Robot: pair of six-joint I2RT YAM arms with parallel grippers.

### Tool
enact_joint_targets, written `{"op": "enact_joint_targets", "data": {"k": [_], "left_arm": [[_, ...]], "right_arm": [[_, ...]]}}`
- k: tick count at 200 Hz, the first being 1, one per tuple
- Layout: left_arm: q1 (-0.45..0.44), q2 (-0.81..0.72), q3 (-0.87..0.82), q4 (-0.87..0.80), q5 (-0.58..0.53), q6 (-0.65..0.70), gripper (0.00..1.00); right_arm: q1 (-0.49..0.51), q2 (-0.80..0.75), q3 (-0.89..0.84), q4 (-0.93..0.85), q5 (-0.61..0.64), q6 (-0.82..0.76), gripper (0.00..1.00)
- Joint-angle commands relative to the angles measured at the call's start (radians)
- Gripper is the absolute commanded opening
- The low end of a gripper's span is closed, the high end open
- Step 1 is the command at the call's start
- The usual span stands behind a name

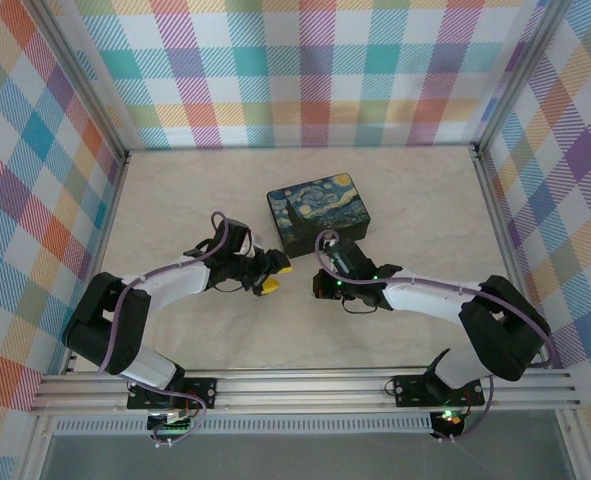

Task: Unlock the padlock with the key

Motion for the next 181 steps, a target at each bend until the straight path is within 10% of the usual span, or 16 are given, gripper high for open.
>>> {"op": "enact_joint_targets", "data": {"k": [1,149,181], "left_arm": [[-0.005,0.002,-0.008,0.083,0.027,-0.09,0.63],[0.035,-0.067,0.031,-0.167,-0.072,0.076,0.63],[0.06,-0.091,0.051,-0.224,-0.082,0.121,0.63]], "right_arm": [[-0.006,-0.011,0.002,0.048,-0.053,0.026,0.0],[-0.015,0.044,-0.025,0.007,0.008,0.049,0.0],[-0.02,0.033,-0.05,-0.026,0.025,0.038,0.18]]}}
